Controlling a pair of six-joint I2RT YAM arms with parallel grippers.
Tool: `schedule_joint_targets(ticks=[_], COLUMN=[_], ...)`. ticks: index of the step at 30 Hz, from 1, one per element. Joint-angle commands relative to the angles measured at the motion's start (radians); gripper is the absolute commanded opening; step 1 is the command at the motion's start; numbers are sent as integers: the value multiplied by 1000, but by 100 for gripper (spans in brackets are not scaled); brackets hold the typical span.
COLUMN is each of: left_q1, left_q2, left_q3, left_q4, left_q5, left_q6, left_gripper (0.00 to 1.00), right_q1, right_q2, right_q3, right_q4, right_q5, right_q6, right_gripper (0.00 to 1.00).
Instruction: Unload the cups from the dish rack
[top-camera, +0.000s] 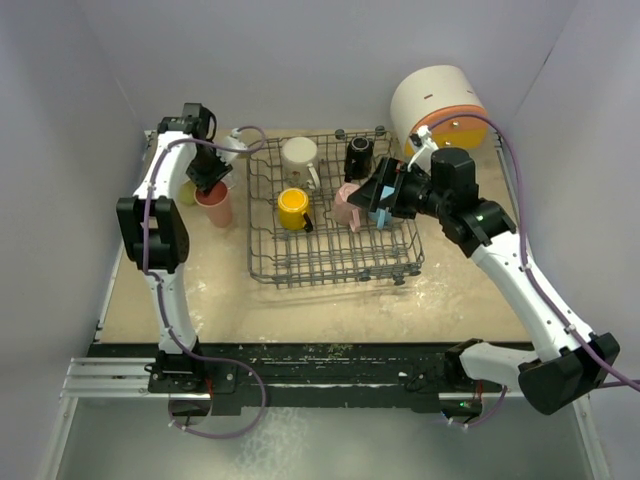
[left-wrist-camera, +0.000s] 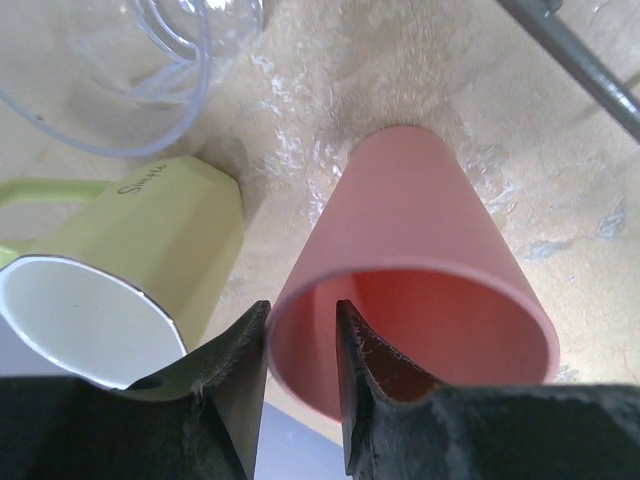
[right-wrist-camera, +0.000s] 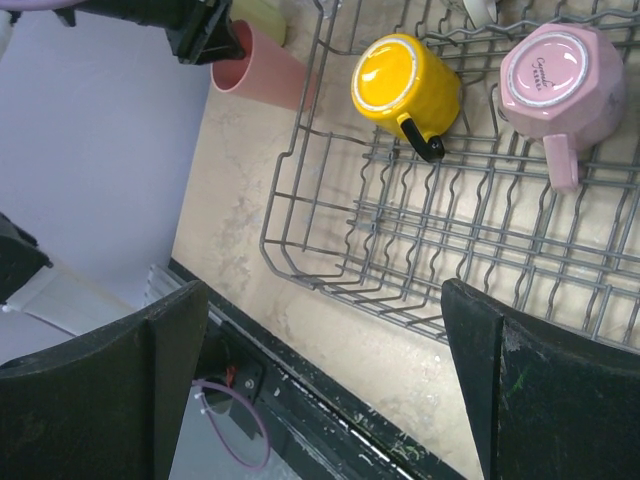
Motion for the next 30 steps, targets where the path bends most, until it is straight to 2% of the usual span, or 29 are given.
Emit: schedule_joint_targets(ticks=[1, 8, 15, 22, 24, 27, 29, 30], left_q1=[0, 0, 0, -1, -4, -3, -3, -2], left_q2=[-84, -73, -83, -99, -100, -114, -129, -137], left_q3=[-7, -65, -67, -68, -74, -93, -99, -97], left_q4=[67, 114, 217, 255, 246, 242, 244, 245], left_q5=[61, 88, 93, 117, 127, 126, 124, 120], left_q6=[-42, -76, -133, -164, -165, -165, -164, -163], left_gripper=[36, 31, 18, 15, 17, 27, 37, 48], right_q1=[-3, -2, -3, 20, 55, 142, 195, 209], right_q2=[-17, -44, -47, -9, 29, 104, 168, 205], right_q3=[-9, -22, -27, -96, -88, -34, 21, 45], right_q4=[59, 9, 25, 80, 79, 65, 48, 41], right_q5=[25, 14, 70, 123, 157, 255, 301, 314], right_q6=[-12, -19, -40, -73, -91, -122, -146, -159], right_gripper=[100, 100, 100, 100, 100, 100, 100, 100])
